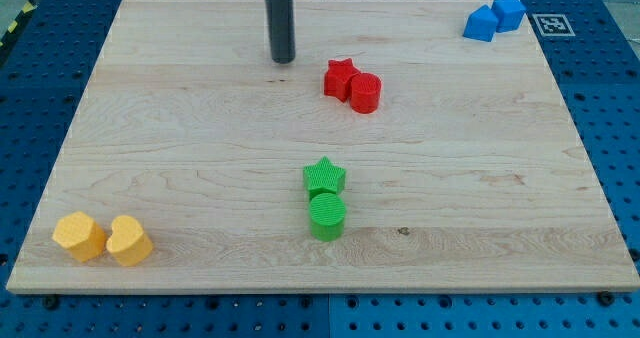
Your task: Push the green star to the right of the green circle
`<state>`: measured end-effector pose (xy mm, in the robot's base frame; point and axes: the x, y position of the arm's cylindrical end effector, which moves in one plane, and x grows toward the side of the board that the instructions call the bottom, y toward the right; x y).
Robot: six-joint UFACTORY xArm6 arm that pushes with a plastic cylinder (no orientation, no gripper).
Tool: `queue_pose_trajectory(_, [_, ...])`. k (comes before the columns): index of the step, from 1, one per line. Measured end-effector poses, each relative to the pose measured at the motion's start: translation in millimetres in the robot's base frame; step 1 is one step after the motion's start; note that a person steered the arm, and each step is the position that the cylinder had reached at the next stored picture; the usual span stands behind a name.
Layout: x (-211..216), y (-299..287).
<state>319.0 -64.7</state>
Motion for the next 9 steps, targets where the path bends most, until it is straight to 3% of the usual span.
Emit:
queue_pose_trajectory(1, [31.5,-4.6])
queue_pose_trajectory(3, [163.8,1.1])
queue_pose_trajectory(5, [184.0,4.4])
queue_pose_trajectory(7, [192.7,72.1])
queue_pose_trajectory(9, [200.8,100.1])
